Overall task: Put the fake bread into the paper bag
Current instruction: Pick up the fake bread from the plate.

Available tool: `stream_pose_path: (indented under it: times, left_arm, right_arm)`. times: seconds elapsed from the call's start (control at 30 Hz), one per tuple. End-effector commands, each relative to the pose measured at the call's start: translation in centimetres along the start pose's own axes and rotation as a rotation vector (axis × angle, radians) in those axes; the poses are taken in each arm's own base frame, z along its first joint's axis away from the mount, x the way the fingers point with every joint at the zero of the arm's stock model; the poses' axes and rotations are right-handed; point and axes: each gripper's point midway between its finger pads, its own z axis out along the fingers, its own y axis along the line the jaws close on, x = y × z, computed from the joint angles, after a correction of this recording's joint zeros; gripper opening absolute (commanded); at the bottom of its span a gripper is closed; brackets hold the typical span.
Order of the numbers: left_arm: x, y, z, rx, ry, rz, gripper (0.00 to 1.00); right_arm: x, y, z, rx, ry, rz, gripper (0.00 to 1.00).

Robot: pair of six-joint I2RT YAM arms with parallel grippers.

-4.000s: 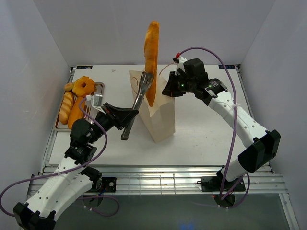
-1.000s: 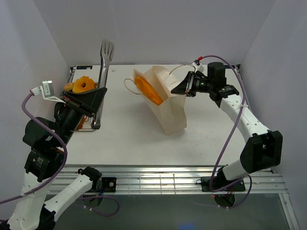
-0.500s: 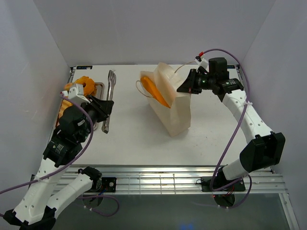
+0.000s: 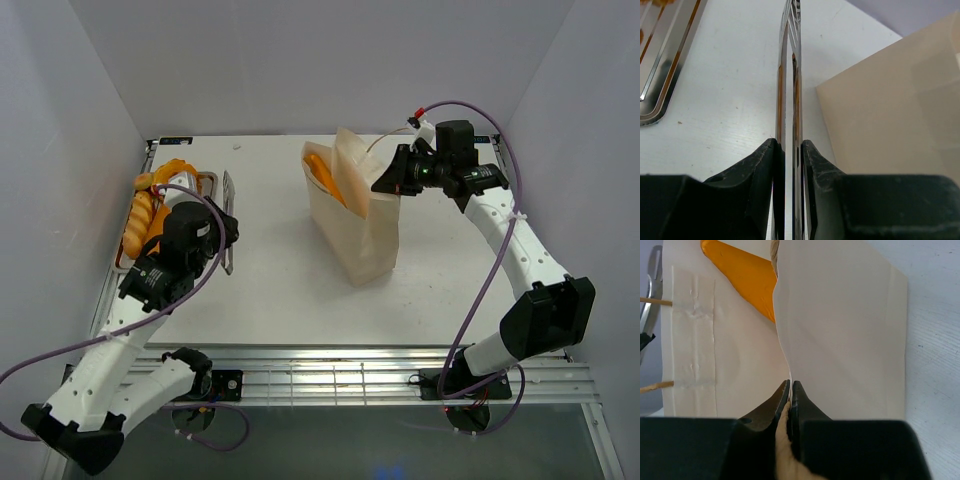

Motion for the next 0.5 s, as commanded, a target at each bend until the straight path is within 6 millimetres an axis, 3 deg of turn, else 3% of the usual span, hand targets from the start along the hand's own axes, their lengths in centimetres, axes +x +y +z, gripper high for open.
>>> stream_pose_path:
  times: [0.0,0.07,0.1,0.17,0.2,0.27,0.3,0.33,0.37,0.4,0.47]
  left_arm:
    - [0.5,1.9,1.3,-0.068,0.024,-0.044,0.38]
    - [1.7,3.7,2.5,-0.089,0.065,-0.053,0.38]
    - [0.8,5.5,3.3,-0.121,0.042,-0.092,0.38]
    - [1.8,6.2,3.8,-0.079,0.09,-0.126,0.36]
    - [1.0,7.5,4.1,-0.095,0.063,-0.154,0.36]
    - [1.6,7.5,4.3,-0.044,0.098,-0.185,0.36]
    - [0.4,9.4,4.5,-0.078,0.057,-0.236,0.36]
    - [0.3,10.0,4.5,-0.076,0.054,-0.264,0.36]
    - [0.5,9.4,4.3,-0.017,0.075,-0.295,0.36]
    - [0.0,11.0,4.5,-0.031,0.046,-0.357,0.36]
    - [0.0,11.0,4.1,0.018,0.052,-0.412,0.36]
  right_arm:
    - [0.2,0.7,-0.9,-0.017,-0.008,-0.041,0.08]
    - [0.4,0.8,-0.9,-0.026,-0.006,-0.042,0.08]
    - [0.5,0.9,-0.9,-0.033,-0.006,-0.041,0.08]
    - [0.6,0.9,-0.9,-0.039,-0.004,-0.041,0.09]
    - [0.6,1.0,-0.9,-0.046,-0.001,-0.041,0.09]
    - [0.6,1.0,-0.9,-0.047,0.0,-0.044,0.09]
    - [0.7,1.0,-0.9,-0.049,0.001,-0.044,0.09]
    - [0.7,1.1,-0.9,-0.053,0.002,-0.047,0.09]
    - [0.6,1.1,-0.9,-0.054,0.0,-0.047,0.09]
    - [0.6,1.3,-0.9,-0.061,0.002,-0.049,0.09]
    - [0.7,1.4,-0.9,-0.069,0.004,-0.047,0.09]
